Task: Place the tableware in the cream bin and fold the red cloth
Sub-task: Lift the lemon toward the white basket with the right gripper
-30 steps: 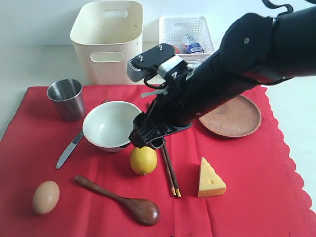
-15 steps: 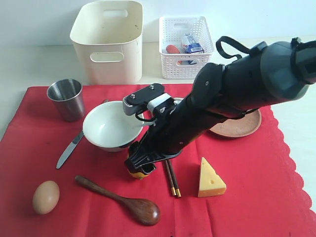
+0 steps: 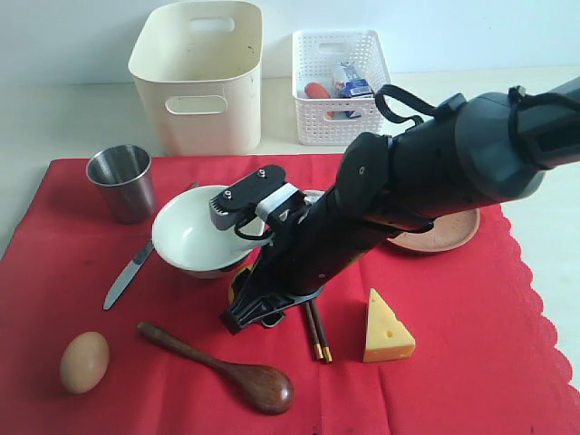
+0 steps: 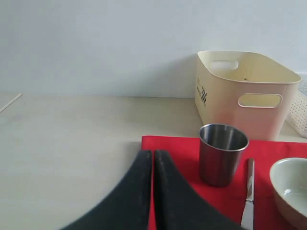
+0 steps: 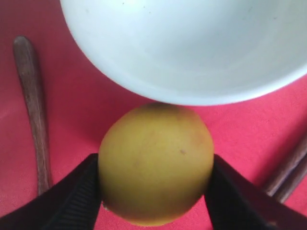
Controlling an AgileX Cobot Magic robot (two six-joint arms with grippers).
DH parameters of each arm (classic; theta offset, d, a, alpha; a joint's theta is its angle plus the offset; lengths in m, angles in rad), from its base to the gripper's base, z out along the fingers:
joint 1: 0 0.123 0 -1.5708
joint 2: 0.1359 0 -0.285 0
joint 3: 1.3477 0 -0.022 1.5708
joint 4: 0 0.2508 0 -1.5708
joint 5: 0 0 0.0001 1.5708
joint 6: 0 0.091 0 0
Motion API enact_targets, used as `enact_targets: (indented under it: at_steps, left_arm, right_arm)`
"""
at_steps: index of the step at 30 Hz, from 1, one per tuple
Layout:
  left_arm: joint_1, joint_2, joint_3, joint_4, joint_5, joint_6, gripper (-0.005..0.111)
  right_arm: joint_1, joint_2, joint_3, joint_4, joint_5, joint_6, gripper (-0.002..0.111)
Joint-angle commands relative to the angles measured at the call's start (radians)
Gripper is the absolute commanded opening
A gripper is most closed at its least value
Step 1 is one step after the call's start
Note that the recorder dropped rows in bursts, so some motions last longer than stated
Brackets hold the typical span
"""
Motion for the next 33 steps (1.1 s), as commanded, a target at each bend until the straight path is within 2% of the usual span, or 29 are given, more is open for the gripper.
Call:
enact_targets:
  at_steps: [1,4,6,10,11,12,14,16,21,30,33]
  left_arm:
    - [0.003,-0.007,-0.001,-0.006,0.000,0.001,0.004]
    - [0.003,-0.007,-0.001,-0.006,0.000,0.001,0.004]
    - [0.003,-0.007,-0.001,-0.006,0.000,0.001,0.004]
    - [0.003,-0.007,-0.001,-0.006,0.000,0.001,0.004]
    - [0.003,-0.007,-0.001,-0.006,0.000,0.001,0.004]
    - [0.003,-0.007,-0.001,-0.006,0.000,0.001,0.004]
    - [0.003,-0.007,-0.001,-0.006,0.000,0.001,0.004]
    - [0.003,-0.007,-0.001,-0.006,0.000,0.001,0.004]
    - [0.003,-0.007,-0.001,-0.006,0.000,0.001,0.004]
    - [0.003,-0.007,-0.001,-0.006,0.000,0.001,0.004]
    - [0.003,-0.007,-0.001,-0.006,0.000,0.001,0.004]
  right_arm:
    - [0.002,-0.006,-0.002,-0.016,0.034,-0.011,0.026]
    - [0.002,-0.025,-0.002,-0.042,0.064,-0.009,0.012]
    - [0.002,-0.064,-0.002,-0.167,0.079,0.096,0.003]
    - [0.002,-0.193,-0.002,-0.689,0.132,0.584,0.000]
    - [0.002,-0.241,-0.002,-0.894,0.147,0.772,0.000]
    - [0.002,-0.262,-0.002,-0.996,0.148,0.865,0.000]
    - [-0.035,-0.298,-0.002,-1.345,0.146,1.200,0.000]
    - [-0.088,-0.288,-0.002,-1.506,0.138,1.366,0.000]
    - [-0.225,-0.195,-0.059,-1.513,0.030,1.379,0.000]
    - [-0.325,-0.033,-0.243,-1.509,0.052,1.375,0.000]
    - [-0.335,-0.003,-0.300,-1.459,0.063,1.306,0.000]
